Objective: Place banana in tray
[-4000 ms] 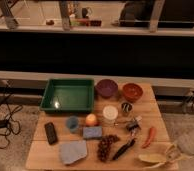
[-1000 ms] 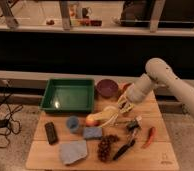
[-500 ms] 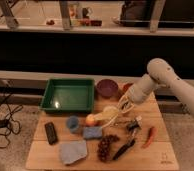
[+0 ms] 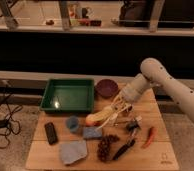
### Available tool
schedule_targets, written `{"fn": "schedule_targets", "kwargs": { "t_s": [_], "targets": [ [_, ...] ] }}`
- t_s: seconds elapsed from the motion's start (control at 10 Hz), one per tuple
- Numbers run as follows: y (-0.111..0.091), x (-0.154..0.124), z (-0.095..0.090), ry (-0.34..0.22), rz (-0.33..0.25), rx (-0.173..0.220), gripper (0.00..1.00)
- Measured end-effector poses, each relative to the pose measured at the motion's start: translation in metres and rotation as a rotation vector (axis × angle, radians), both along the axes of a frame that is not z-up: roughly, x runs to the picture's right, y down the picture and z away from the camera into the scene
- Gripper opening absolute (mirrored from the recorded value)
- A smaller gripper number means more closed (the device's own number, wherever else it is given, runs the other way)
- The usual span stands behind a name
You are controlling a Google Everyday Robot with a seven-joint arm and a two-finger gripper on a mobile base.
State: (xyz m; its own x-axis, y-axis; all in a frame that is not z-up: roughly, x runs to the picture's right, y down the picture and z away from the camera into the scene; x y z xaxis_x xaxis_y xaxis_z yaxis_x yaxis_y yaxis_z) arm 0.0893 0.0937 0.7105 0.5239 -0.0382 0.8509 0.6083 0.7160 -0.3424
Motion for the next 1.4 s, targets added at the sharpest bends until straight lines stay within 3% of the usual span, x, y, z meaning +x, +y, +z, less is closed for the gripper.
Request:
{"fn": "schedule_targets", "kwargs": {
  "t_s": [0.7, 0.9, 1.4],
  "targets": [
    [-0.045, -0.167, 0.017, -0.219, -0.133, 0.046, 0.03],
    [-0.054, -0.187, 0.025, -0.253, -0.157, 0.049, 0.03],
    [-0.051, -0.183, 0.026, -0.243, -0.144, 0.047, 0.03]
  ]
}}
